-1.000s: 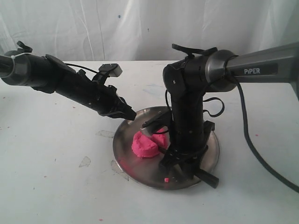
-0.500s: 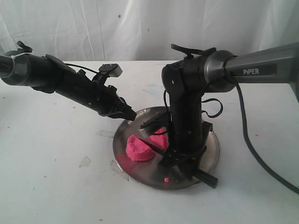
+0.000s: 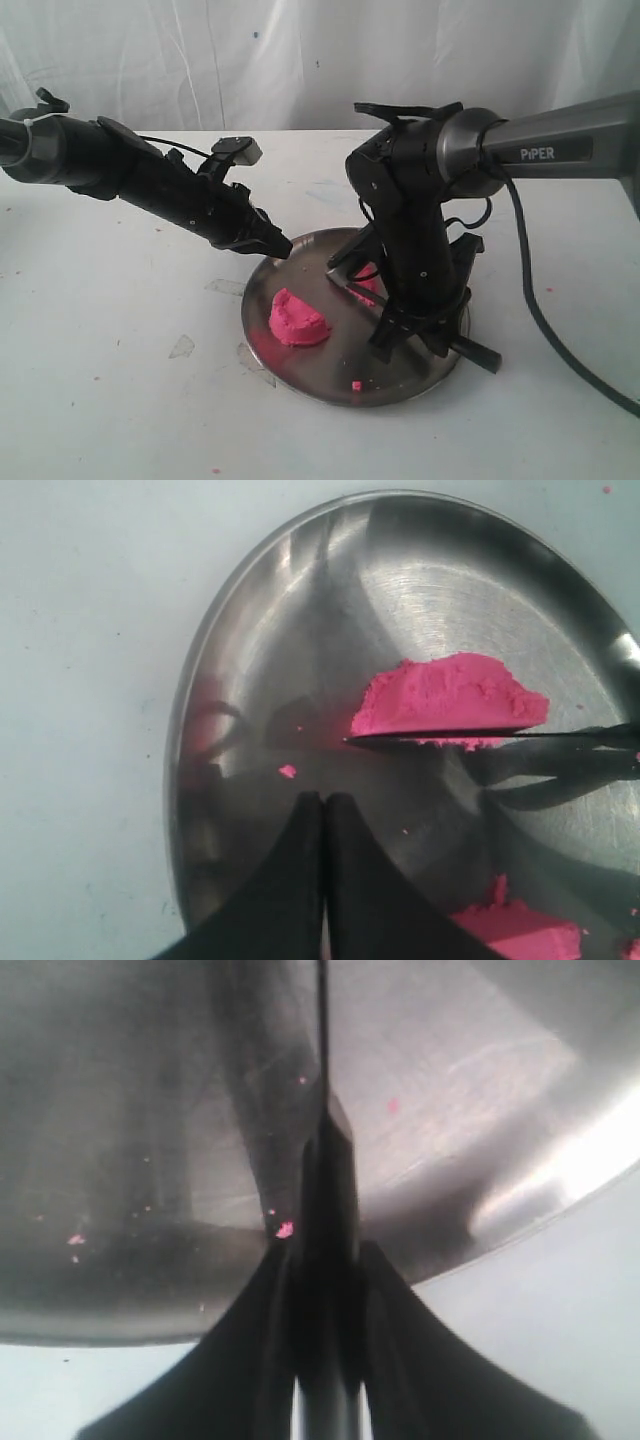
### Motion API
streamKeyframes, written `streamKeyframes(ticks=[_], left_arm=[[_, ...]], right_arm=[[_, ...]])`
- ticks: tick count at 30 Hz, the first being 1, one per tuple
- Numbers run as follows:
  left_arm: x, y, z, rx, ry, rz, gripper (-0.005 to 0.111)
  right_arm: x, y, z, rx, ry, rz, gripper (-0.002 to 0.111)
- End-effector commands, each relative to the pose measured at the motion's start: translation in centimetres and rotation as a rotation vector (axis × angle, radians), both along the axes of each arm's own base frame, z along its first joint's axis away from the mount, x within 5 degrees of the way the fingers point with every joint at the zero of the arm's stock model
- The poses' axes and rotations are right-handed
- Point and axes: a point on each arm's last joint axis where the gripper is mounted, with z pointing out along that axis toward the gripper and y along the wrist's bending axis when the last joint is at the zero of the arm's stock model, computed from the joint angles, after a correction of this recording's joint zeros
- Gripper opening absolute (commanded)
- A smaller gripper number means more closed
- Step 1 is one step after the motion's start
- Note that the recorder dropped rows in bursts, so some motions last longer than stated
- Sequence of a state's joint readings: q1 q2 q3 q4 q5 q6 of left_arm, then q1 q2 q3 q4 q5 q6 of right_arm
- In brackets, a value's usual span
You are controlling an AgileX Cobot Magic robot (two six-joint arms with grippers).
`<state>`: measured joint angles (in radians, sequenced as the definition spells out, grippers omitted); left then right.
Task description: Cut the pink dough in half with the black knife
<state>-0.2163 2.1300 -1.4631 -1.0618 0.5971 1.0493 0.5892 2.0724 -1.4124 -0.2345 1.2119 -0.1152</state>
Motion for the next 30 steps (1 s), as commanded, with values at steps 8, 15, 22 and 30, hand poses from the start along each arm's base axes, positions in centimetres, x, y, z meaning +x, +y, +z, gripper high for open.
streamKeyframes(ticks=[8,15,22,30], left_arm=[[-0.4,-0.4,0.8,-0.034,0.014,-0.024,0.0],[-0.7,1.6,6.2,-0.068,-0.095,0.003,0.0],[-1.4,3.7,9.8,-0.106,-0.141,0.041,0.0],[-1.6,3.6,10.5,-0.117,-0.151,0.037,0.0]], right_arm=[[-0.1,1.1,2.5,0.276,-0.023,-0.043,0.0],[1.6,-1.0,2.9,0.609,0.11,-0.195,0.0],[2.0,-0.5,0.5,0.659,0.197,-0.218,0.0],[3.1,0.1,-1.0,0.668,0.204,-0.217,0.0]])
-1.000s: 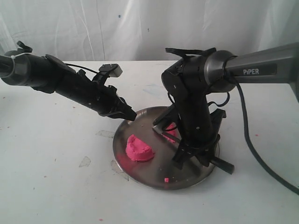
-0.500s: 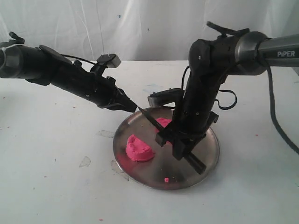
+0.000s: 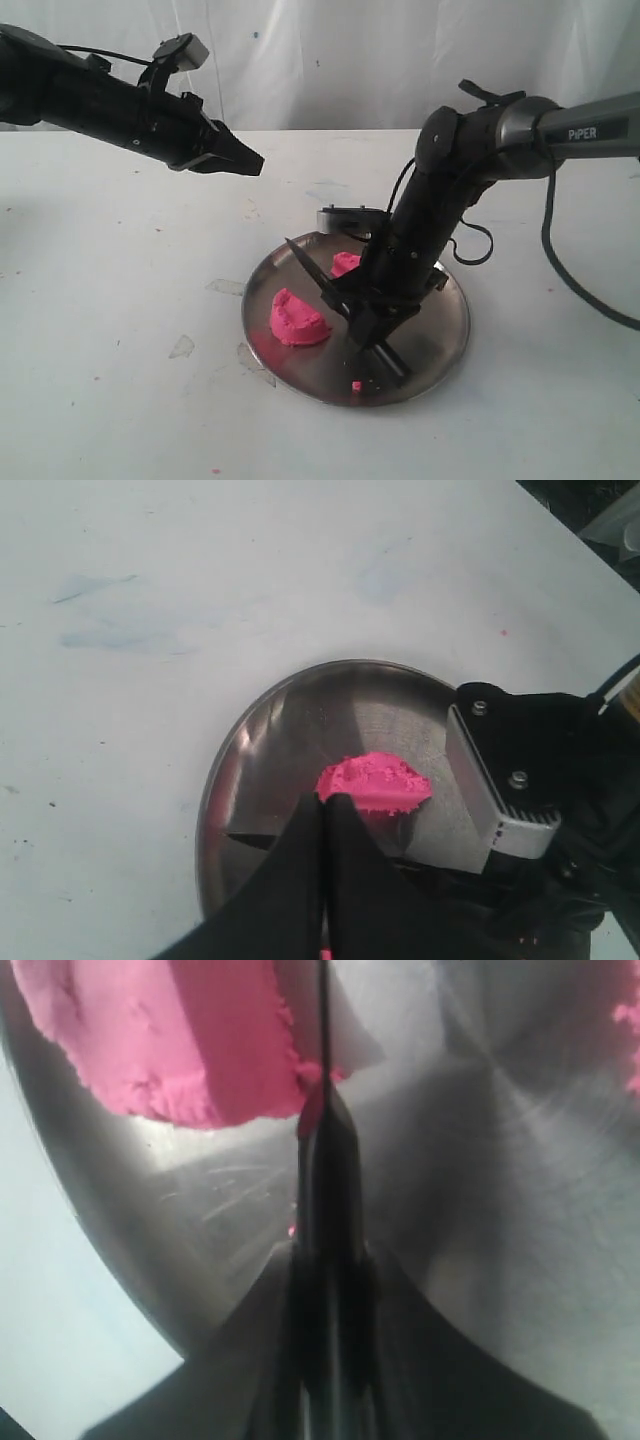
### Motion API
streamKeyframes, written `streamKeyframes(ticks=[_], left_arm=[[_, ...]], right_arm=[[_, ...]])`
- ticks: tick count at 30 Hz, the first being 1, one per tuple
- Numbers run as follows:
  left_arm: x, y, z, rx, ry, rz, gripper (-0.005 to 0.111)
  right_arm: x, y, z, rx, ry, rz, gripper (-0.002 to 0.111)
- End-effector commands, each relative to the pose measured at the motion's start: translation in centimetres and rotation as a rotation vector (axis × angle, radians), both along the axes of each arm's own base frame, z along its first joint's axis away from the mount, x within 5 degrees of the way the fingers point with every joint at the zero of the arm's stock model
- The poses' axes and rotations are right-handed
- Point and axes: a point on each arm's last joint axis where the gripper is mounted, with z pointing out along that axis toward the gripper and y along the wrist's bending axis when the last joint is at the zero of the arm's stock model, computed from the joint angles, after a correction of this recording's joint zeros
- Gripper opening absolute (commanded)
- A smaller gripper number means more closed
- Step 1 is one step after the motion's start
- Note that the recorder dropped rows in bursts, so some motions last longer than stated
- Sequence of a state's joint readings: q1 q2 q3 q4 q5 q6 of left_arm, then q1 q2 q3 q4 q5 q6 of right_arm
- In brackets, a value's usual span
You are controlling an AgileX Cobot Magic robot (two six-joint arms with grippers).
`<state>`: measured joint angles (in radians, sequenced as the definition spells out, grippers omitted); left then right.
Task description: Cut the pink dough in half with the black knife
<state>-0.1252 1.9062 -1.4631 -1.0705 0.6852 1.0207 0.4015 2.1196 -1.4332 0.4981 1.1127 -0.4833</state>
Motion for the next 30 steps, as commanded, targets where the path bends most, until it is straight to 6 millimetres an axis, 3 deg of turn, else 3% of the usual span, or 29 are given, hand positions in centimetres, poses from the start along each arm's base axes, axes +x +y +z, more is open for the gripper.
streamKeyframes(ticks=[1,13,23,30], left_arm=[[-0.3,0.0,0.7,-0.03,0.004,-0.005,0.0],[-0.3,0.1,0.0,-0.035,0.009,0.034,0.0],[-0.3,0.1,0.0,-0.046,0.016,0.03,0.0],[-0.9,-0.1,0.8,-0.06,0.015,0.002,0.0]], right_arm=[[0.8,0.4,-0.3,0.028,-0.005,0.01,0.0],[1.4,-0.1,-0.9,0.031,0.035,0.014,0.001],[1.5,-0.1,-0.9,0.024,0.038,-0.015,0.034],[1.6,-0.3,1.1,0.024,-0.04,-0.009,0.038]])
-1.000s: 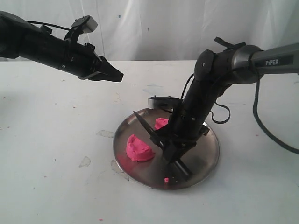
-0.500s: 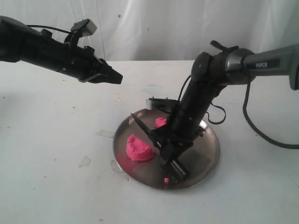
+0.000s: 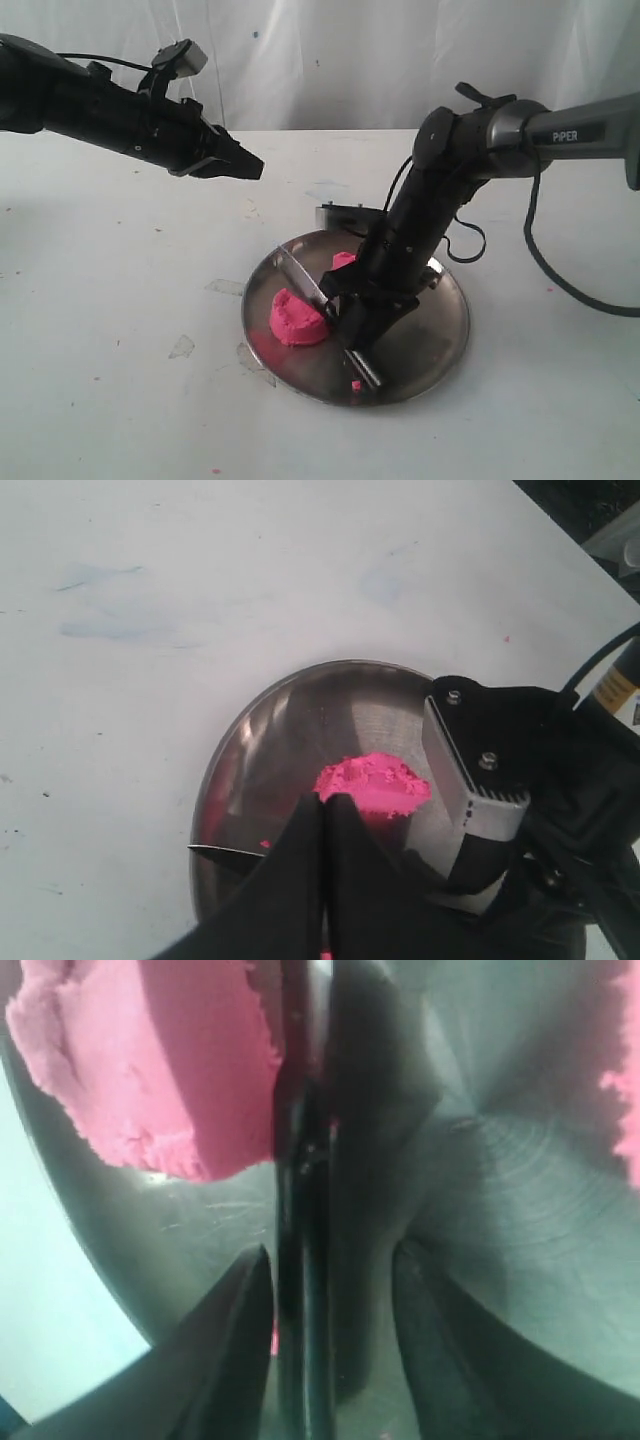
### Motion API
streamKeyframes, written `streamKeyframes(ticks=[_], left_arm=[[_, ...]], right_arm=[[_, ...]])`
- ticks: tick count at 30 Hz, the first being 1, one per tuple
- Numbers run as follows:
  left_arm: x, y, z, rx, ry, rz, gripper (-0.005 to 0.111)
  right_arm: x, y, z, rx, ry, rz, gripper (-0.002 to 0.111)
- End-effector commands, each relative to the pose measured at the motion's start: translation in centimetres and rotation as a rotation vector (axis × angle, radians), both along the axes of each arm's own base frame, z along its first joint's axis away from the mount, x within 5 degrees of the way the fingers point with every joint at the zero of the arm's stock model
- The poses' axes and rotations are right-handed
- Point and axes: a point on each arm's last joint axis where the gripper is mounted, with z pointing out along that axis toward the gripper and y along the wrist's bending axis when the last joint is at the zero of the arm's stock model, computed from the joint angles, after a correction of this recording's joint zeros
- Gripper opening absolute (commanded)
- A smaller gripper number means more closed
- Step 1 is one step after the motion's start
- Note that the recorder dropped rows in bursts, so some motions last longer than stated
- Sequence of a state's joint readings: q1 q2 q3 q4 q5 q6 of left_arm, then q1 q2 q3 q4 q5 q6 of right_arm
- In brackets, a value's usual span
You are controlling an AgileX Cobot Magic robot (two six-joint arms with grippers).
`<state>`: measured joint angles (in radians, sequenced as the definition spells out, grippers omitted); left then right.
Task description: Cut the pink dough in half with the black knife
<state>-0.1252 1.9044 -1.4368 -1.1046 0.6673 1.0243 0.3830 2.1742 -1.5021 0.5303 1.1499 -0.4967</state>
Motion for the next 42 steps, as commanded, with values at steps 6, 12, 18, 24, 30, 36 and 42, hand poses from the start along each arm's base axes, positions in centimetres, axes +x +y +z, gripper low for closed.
streamKeyframes(ticks=[6,12,18,24,30,36,42], left_arm=[[-1.9,-0.2,3.5,-0.065,-0.025,-0.057,0.0],[-3.9,-0.1,6.1,-0.062,-0.037,-0.093,0.0],[-5.8,-0.1,8.3,-0.087,-0.015,-0.125,0.0],[-7.4,0.4,9.6,-0.029,0.025,-0.112,0.0],[-8.9,1.1,10.0,0.006,0.026,-0.039,0.0],[-10.6,1.9,9.2,0.018,-0.015,0.083,0.0],[-11.6,2.4,7.6,0.036,-0.003,0.14,0.0]], right_arm=[[-0.6,-1.0,2.6,-0.044,-0.05,0.042,0.038],[-1.1,-1.7,5.1,-0.067,-0.148,-0.003,0.038],[-2.8,-2.5,9.1,-0.033,-0.259,-0.058,0.038],[-6.3,-4.0,12.9,0.014,-0.392,-0.102,0.023],[-9.6,-5.5,16.0,0.112,-0.596,-0.21,0.0],[-12.1,-6.6,18.1,0.203,-0.744,-0.3,0.0],[-14.3,-7.6,18.0,0.217,-0.8,-0.323,0.0]])
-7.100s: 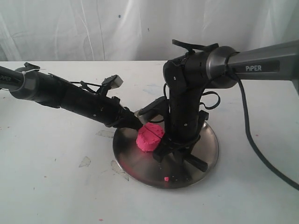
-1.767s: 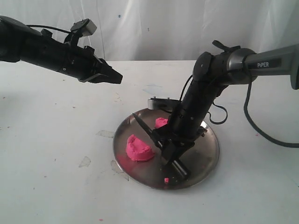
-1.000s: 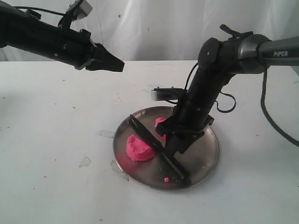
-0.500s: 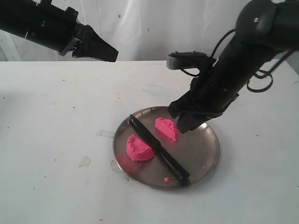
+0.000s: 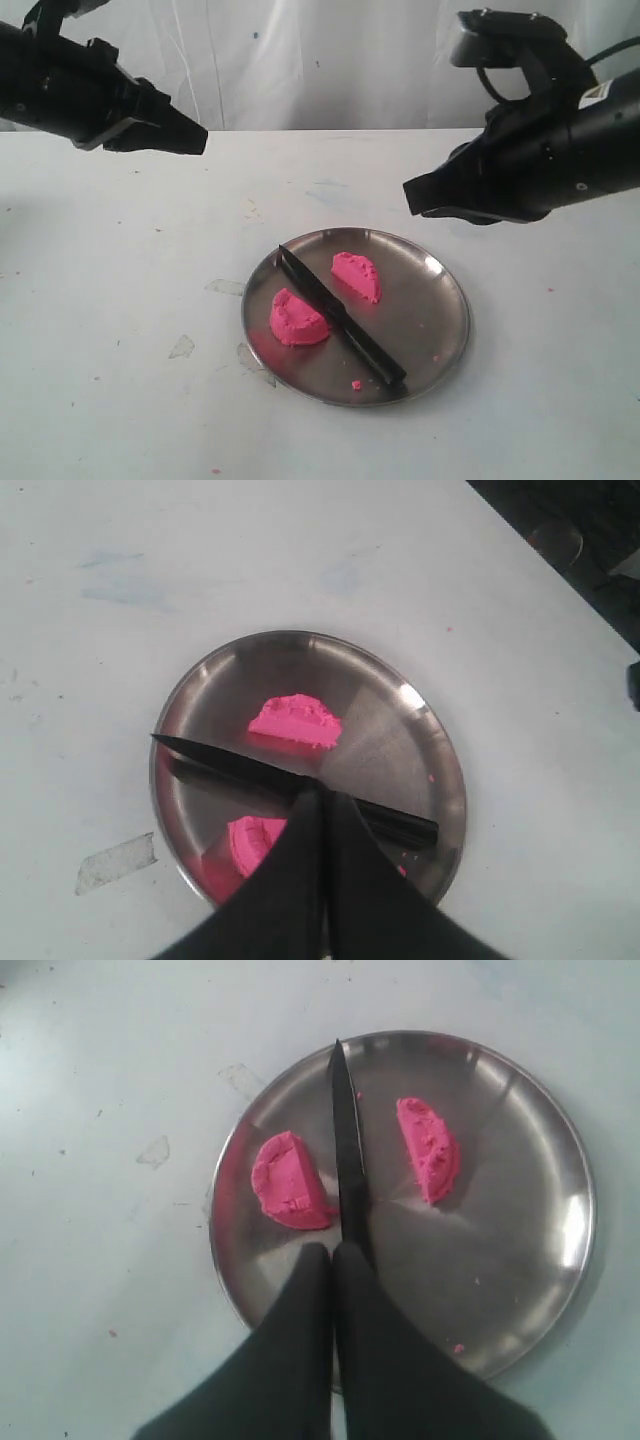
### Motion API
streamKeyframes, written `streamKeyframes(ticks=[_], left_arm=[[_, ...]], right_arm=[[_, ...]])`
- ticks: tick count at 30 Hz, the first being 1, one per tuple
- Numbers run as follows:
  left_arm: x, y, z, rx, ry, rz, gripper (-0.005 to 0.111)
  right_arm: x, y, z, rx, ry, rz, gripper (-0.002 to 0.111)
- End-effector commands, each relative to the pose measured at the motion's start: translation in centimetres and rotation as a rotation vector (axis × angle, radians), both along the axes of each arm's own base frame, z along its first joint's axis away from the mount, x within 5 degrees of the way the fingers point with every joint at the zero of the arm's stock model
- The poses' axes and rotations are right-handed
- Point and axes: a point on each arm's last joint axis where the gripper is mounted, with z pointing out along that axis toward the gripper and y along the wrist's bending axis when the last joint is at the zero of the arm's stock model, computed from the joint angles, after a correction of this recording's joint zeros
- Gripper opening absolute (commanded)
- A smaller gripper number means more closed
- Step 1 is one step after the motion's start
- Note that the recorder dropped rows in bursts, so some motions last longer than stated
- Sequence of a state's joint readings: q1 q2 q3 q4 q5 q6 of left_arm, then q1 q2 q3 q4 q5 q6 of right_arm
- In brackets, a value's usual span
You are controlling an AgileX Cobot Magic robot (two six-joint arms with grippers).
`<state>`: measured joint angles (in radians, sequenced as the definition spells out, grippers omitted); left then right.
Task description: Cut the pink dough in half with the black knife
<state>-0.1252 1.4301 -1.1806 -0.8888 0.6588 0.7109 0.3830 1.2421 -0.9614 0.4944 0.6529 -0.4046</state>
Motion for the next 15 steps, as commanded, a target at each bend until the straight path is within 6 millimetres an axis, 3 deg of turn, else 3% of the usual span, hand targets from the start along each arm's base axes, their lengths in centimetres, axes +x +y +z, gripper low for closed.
streamKeyframes(ticks=[1,15], left_arm=[[-0.7,0.2,-0.8,-0.008,0.024,0.025,0.0],[-0.5,0.4,-0.8,-0.018,0.026,0.067,0.0]], right_arm=[[-1.7,-0.9,-0.2,0.019,-0.042,-0.027,0.0],[-9.0,-3.8,0.6,0.116,-0.228,-0.042,0.0]])
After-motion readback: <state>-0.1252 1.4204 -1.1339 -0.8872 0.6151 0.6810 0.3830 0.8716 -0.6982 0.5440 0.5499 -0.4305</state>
